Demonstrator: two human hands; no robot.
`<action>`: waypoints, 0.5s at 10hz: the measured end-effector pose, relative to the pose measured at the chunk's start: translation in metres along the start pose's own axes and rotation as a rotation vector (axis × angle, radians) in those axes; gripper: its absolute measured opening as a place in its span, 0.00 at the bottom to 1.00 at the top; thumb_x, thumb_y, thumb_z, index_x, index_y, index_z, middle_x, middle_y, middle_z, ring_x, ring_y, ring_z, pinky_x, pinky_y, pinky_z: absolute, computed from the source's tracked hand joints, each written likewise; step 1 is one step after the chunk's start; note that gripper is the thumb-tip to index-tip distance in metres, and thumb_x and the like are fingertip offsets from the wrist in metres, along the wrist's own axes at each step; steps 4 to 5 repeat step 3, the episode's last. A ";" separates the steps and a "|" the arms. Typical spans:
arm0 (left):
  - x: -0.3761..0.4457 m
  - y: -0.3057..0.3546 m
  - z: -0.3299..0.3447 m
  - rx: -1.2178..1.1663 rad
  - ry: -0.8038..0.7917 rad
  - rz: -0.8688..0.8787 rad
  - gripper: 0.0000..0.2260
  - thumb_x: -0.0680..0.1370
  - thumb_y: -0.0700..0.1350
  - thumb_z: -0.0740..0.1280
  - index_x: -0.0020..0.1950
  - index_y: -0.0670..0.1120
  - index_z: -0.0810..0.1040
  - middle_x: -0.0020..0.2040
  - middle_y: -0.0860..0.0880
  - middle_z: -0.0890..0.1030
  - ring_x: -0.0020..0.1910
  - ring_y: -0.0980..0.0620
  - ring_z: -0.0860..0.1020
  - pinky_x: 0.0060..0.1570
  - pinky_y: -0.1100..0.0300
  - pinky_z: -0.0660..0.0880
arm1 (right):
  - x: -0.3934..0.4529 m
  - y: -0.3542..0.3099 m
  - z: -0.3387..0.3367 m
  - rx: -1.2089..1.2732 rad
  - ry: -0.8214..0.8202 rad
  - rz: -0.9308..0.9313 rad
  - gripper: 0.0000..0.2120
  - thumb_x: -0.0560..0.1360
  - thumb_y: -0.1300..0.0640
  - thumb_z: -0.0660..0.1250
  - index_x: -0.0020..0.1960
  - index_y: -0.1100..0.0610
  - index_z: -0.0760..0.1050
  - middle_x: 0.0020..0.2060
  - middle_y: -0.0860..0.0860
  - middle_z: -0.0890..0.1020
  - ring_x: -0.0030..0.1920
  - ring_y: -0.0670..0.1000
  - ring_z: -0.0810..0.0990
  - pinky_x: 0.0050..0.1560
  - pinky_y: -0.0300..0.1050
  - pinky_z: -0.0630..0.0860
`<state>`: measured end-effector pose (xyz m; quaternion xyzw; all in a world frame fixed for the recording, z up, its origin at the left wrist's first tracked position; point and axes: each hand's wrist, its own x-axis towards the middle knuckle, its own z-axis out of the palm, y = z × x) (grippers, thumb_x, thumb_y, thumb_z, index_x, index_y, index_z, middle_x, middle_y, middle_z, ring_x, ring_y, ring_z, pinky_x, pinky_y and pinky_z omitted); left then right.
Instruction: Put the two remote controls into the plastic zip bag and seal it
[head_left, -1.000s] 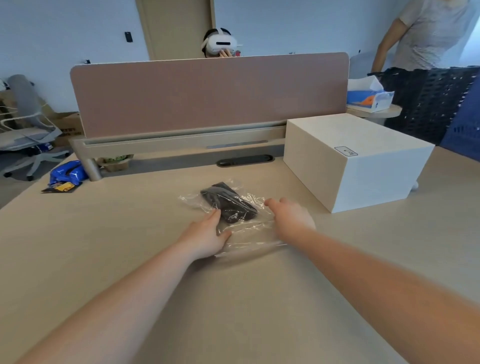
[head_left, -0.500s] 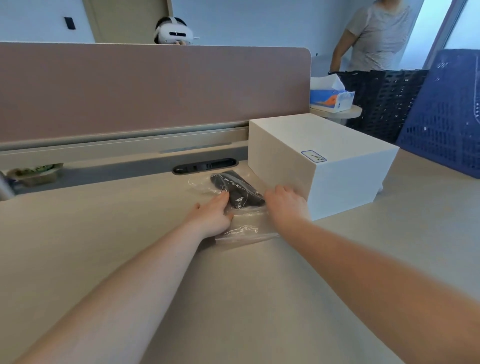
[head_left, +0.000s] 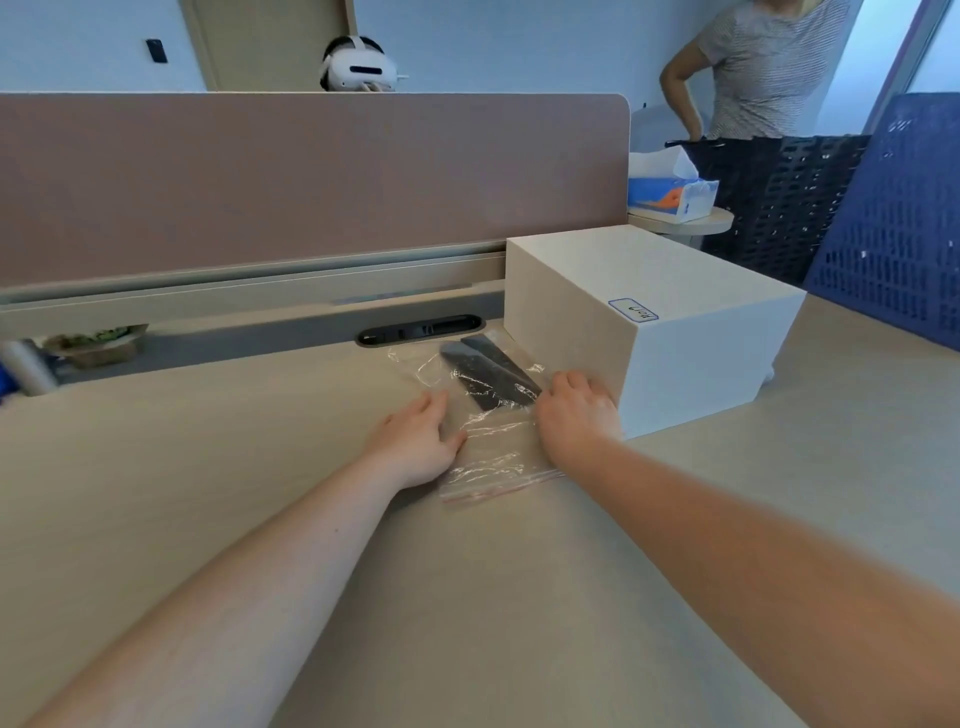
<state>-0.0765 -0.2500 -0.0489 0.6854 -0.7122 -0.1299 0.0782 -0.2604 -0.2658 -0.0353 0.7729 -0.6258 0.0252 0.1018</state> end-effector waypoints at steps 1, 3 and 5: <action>-0.015 -0.004 0.002 -0.059 0.041 -0.028 0.27 0.78 0.58 0.53 0.74 0.51 0.49 0.77 0.48 0.53 0.73 0.42 0.59 0.72 0.48 0.59 | -0.009 0.002 -0.007 0.007 0.025 -0.022 0.14 0.75 0.64 0.58 0.59 0.60 0.75 0.59 0.57 0.74 0.63 0.59 0.68 0.62 0.52 0.66; -0.045 -0.008 0.012 -0.029 0.144 -0.005 0.22 0.79 0.54 0.52 0.69 0.43 0.61 0.73 0.43 0.64 0.69 0.42 0.65 0.69 0.49 0.63 | -0.035 0.005 -0.018 0.044 0.061 -0.046 0.13 0.73 0.64 0.61 0.57 0.57 0.75 0.56 0.55 0.77 0.61 0.58 0.71 0.60 0.50 0.67; -0.045 -0.008 0.012 -0.029 0.144 -0.005 0.22 0.79 0.54 0.52 0.69 0.43 0.61 0.73 0.43 0.64 0.69 0.42 0.65 0.69 0.49 0.63 | -0.035 0.005 -0.018 0.044 0.061 -0.046 0.13 0.73 0.64 0.61 0.57 0.57 0.75 0.56 0.55 0.77 0.61 0.58 0.71 0.60 0.50 0.67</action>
